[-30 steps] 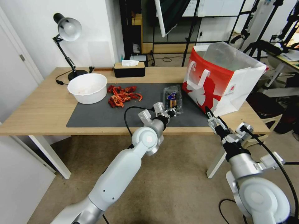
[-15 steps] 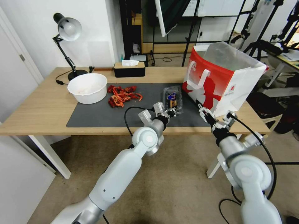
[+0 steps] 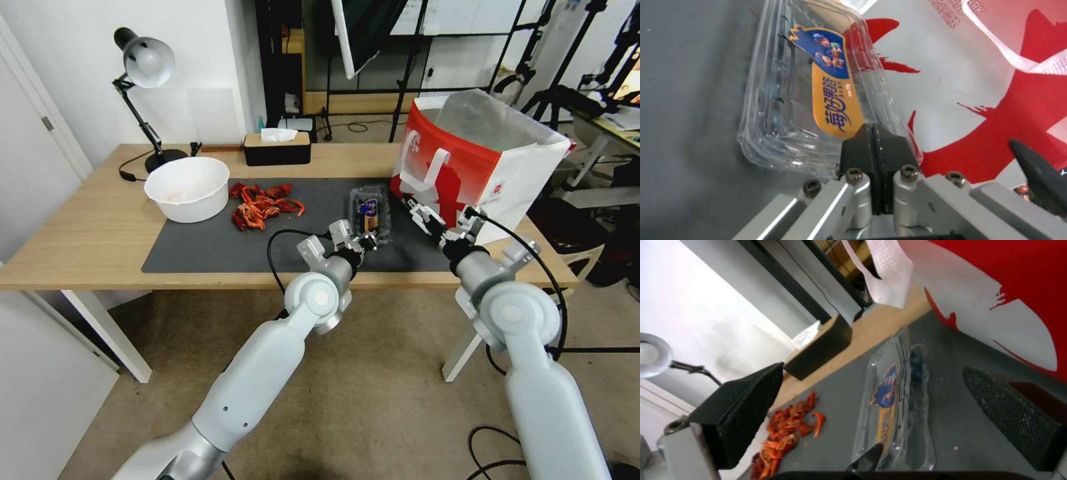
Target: Close the takeout container lid, then place the container into the takeout bag.
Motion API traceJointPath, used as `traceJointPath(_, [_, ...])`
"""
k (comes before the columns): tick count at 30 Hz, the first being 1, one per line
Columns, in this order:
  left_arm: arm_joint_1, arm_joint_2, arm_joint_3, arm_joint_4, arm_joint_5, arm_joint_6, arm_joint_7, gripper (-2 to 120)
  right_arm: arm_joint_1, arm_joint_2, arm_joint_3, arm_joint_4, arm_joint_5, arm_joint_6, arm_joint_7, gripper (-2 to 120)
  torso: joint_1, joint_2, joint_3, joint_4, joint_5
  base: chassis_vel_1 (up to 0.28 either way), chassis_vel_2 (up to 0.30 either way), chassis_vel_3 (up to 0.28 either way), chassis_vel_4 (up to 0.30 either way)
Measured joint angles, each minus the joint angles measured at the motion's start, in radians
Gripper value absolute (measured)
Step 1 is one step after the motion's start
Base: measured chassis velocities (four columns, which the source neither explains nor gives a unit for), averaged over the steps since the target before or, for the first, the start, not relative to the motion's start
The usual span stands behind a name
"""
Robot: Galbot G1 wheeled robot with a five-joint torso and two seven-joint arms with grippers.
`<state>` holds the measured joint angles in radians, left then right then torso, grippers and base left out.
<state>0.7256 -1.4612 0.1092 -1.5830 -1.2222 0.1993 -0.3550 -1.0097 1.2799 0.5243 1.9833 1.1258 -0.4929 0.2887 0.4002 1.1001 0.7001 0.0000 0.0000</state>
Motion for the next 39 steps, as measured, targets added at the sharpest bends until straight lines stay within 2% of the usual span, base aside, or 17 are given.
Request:
traceJointPath(8, [0.002, -0.003, 0.0, 0.003, 0.001, -0.003, -0.002, 0, 0.092, -0.012, -0.049, -0.078, 0.035, -0.099, 0.101, 100, 0.0, 0.0, 0.0, -0.0001, 0.0, 0.0, 0.0, 0.0, 0.0])
traceJointPath(16, [0.006, -0.004, 0.0, 0.005, 0.001, -0.003, -0.002, 0, 0.161, -0.001, -0.081, -0.149, 0.047, -0.178, 0.145, 100, 0.0, 0.0, 0.0, 0.0, -0.0001, 0.0, 0.0, 0.0, 0.0])
traceJointPath(27, [0.011, -0.003, -0.002, 0.001, 0.002, -0.004, -0.002, 0, 0.238, 0.007, -0.122, -0.24, 0.067, -0.236, 0.165, 100, 0.0, 0.0, 0.0, -0.0001, -0.0001, 0.0, 0.0, 0.0, 0.0])
traceJointPath(39, [0.013, 0.003, -0.005, 0.002, 0.003, -0.006, -0.002, 0, 0.293, 0.031, -0.156, -0.316, 0.09, -0.241, 0.182, 100, 0.0, 0.0, 0.0, 0.0, -0.0001, 0.0, 0.0, 0.0, 0.0])
